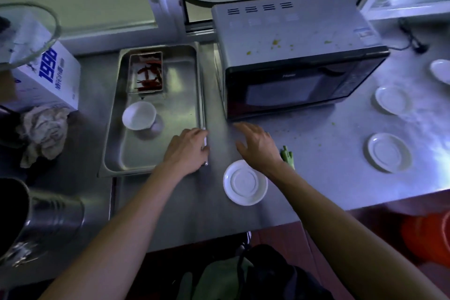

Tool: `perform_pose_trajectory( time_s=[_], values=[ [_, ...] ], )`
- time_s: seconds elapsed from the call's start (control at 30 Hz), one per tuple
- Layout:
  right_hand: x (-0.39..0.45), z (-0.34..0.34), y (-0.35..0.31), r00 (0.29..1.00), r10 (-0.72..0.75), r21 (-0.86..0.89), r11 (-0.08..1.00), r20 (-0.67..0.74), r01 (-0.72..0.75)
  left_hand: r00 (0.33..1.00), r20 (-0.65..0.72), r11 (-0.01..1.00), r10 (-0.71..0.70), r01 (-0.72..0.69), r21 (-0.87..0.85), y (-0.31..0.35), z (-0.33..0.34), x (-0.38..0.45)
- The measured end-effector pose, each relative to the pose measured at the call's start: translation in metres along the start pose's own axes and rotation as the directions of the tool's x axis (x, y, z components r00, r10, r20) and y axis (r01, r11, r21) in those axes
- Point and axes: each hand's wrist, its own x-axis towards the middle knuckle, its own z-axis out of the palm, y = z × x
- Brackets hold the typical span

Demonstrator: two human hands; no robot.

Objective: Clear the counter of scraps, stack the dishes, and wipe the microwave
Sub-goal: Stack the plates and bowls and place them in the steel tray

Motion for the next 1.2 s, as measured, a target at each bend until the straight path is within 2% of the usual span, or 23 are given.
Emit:
perform_pose_trajectory(
  time_s=[0.27,0.4,0.7,1.0,1.2],
  values=[
    [-0.071,-0.018,0.02,0.982,0.18,-0.056,0.982,-0.061,-0.183,0.986,-0.01,0.984,0.169,-0.169,-0.059,0.033,0.013,-0.014],
    [-0.106,-0.028,0.03,0.961,0.249,-0.036,0.966,-0.124,-0.255,0.97,0.047,0.971,0.238,-0.236,-0.043,0.055,0.024,-0.024],
    [-0.182,-0.061,0.071,0.874,0.432,-0.047,0.89,-0.223,-0.453,0.882,0.065,0.884,0.467,-0.466,-0.021,0.142,0.034,-0.025],
    [-0.274,-0.101,0.156,0.729,0.624,0.086,0.773,-0.28,-0.629,0.785,0.137,0.789,0.604,-0.614,0.036,0.281,0.062,-0.014],
    [-0.32,-0.13,0.228,0.656,0.688,0.162,0.719,-0.311,-0.676,0.717,0.2,0.723,0.668,-0.689,0.055,0.386,0.088,-0.011]
  ],
)
